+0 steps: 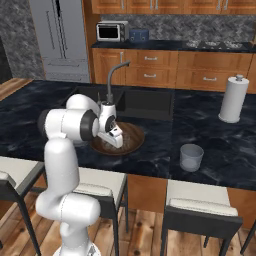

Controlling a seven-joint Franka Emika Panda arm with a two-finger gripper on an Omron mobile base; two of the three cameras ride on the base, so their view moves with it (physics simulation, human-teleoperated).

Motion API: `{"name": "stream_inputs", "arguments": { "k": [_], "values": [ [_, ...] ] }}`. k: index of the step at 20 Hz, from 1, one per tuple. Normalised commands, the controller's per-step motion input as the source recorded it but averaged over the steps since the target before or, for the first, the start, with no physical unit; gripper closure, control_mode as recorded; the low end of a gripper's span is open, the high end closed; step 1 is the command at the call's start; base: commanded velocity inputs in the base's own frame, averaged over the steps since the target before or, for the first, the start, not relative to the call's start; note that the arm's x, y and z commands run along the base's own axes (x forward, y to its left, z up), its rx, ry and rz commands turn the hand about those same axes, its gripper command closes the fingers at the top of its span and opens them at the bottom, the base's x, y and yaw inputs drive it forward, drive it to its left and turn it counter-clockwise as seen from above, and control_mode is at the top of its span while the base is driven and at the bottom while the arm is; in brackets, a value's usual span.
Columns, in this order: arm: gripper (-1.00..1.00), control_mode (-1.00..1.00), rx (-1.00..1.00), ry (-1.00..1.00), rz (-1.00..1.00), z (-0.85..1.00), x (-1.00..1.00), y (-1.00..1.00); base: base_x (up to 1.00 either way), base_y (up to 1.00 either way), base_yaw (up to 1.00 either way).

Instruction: There are four ice cubes in the ice bowl. Place two ice cubes in each glass of water.

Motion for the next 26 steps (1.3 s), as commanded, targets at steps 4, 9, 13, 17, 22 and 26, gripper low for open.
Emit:
{"name": "stream_inputs", "arguments": {
  "k": [4,9,13,17,22,26],
  "values": [
    [-1.00,-1.00,0.02,0.00,0.00,-0.27,0.05,0.00,0.00,0.00,0.00],
    [-1.00,-1.00,0.03,0.00,0.00,-0.28,0.00,0.00,0.00,0.00,0.00],
    [-1.00,-1.00,0.03,0.00,0.00,-0.35,0.00,0.00,0.00,0.00,0.00],
    [-1.00,-1.00,0.02,0.00,0.00,-0.37,0.00,0.02,0.00,0.00,0.00],
    [1.00,-1.00,0.02,0.00,0.00,-0.38,0.00,0.08,0.00,0.00,0.00],
    [1.00,-1.00,0.02,0.00,0.00,-0.39,0.00,0.07,0.00,0.00,0.00]
  ]
}}
